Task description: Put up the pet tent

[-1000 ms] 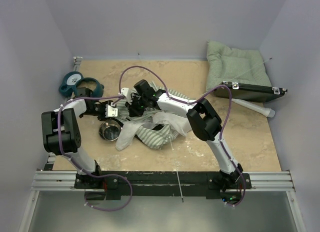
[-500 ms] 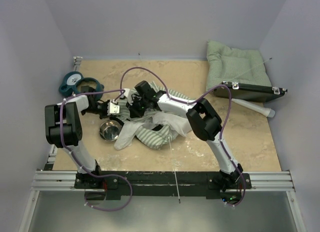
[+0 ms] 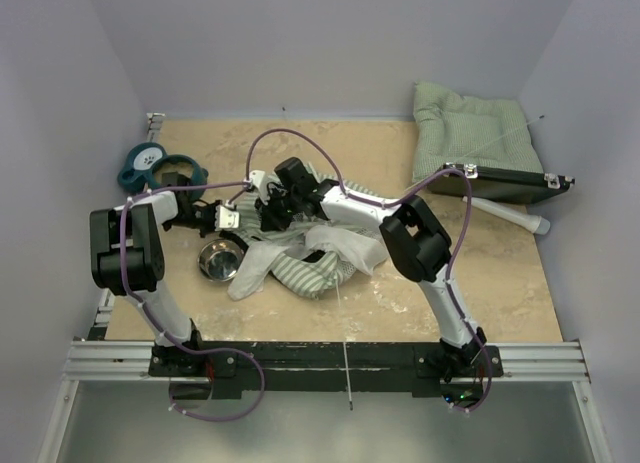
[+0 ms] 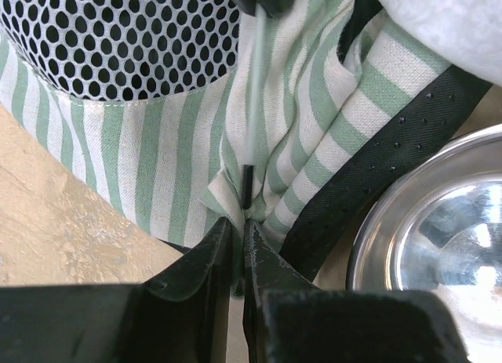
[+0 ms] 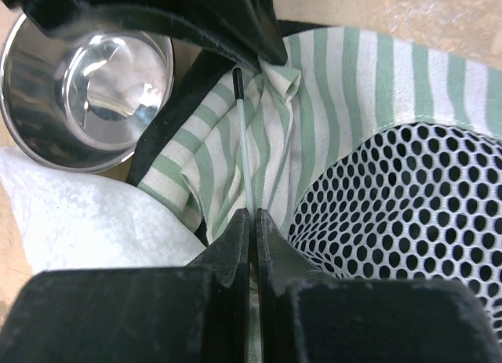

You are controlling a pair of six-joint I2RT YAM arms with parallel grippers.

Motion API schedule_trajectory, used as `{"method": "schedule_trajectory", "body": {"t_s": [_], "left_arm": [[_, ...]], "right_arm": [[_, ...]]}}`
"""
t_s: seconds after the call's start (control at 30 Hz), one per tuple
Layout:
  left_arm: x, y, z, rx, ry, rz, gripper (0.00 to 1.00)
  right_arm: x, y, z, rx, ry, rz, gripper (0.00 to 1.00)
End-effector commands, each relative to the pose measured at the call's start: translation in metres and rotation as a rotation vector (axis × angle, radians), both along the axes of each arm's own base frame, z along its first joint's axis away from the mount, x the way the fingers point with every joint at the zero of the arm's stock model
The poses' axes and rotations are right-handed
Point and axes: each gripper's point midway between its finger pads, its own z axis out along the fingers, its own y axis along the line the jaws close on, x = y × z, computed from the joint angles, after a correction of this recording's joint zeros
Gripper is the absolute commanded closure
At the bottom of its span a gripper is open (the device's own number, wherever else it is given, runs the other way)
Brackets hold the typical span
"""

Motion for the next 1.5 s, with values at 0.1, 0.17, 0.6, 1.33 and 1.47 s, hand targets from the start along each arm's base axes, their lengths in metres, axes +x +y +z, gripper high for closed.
{"method": "schedule_trajectory", "body": {"t_s": [0.1,0.17,0.6,1.33,1.47], "left_arm": [[0.003,0.004,0.001,0.043,-0.118,-0.054,0.9],[0.006,0.004,0.004,0.042,-0.138,-0.051,0.91],[0.012,0.009,0.011,0.039,-0.19,-0.045,0.94],[0.013,0.009,0.009,0.038,-0.192,-0.065,0.96],[0.014,0.009,0.008,0.04,-0.192,-0.069,0.95]], "right_arm": [[0.031,-0.027,0.027,-0.003,-0.026,-0.146,1.0],[0.035,-0.029,0.022,-0.026,-0.033,-0.161,1.0],[0.043,-0.043,-0.014,-0.146,-0.033,-0.202,1.0],[0.036,-0.031,-0.001,-0.089,-0.059,-0.119,1.0],[0.029,-0.023,0.005,-0.071,-0.07,-0.073,1.0]]}}
